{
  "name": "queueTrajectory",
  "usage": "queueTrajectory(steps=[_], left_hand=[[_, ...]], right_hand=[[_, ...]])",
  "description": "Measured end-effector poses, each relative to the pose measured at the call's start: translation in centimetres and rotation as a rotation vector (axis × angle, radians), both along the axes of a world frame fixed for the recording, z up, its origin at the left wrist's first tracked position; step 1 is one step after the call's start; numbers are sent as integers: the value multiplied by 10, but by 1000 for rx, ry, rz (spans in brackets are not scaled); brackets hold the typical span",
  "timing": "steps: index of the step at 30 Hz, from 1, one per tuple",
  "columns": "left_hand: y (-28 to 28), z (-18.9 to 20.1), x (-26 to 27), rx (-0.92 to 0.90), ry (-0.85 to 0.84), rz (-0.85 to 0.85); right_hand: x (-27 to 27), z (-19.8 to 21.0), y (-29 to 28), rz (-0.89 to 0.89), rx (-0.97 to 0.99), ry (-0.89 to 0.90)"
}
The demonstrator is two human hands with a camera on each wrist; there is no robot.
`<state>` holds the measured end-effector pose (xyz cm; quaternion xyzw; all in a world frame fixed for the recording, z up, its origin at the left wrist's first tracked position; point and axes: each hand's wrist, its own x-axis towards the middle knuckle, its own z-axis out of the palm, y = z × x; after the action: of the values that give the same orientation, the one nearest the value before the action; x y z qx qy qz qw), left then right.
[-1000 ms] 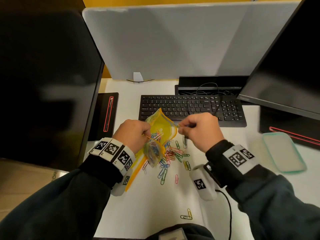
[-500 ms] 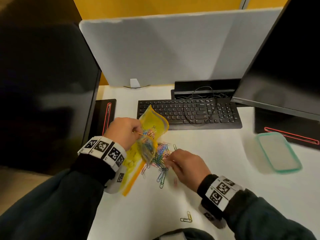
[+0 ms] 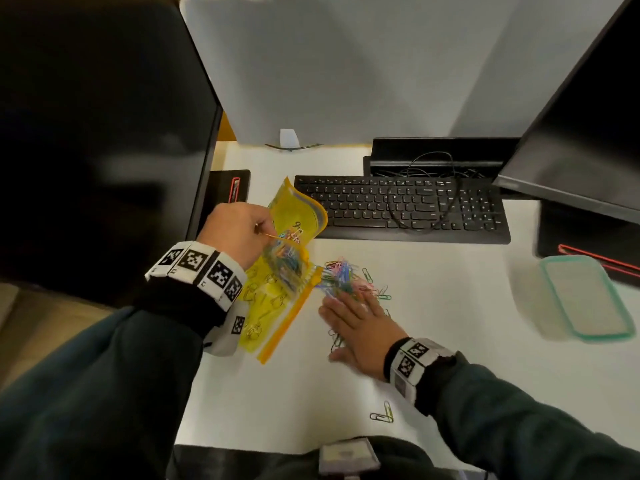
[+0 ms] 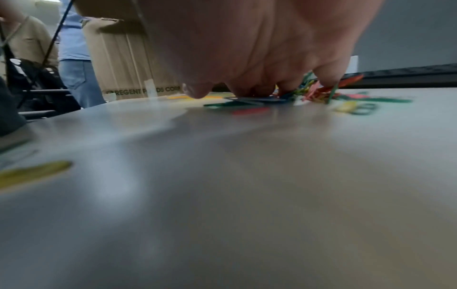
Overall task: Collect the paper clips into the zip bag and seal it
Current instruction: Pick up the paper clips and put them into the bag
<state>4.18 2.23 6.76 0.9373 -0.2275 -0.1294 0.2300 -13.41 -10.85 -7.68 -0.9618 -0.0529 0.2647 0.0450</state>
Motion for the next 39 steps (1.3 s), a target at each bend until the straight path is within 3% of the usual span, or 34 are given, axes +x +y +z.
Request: queueTrajectory(steps=[5,8,13,15,19,24,31,36,39], left_hand=[[2,-1,4,-1,15,19],[3,-1,6,-7,0,27],[8,1,13,13,-56,41],[10,1,15,9,-85,54],[14,2,20,-21,-118,91],[18,-1,20,-27,-120,101],[21,-4,19,-17,-126,97],[18,-3,18,-24,-125,113],[17,-5,18,-19,-124,114]], right_hand=[[7,8,-5,-56,-43,-109],[22,9,21,65,6,-58],[42,6,46,-19,17,-15],[48,12,45,-22,10,7],[59,20,41,7,48,-149],[60,6,37,32,98,-41],[47,-1,11,135,126,-33],[52,5,6,125,-58,-118],[55,7,28,105,14,-141]])
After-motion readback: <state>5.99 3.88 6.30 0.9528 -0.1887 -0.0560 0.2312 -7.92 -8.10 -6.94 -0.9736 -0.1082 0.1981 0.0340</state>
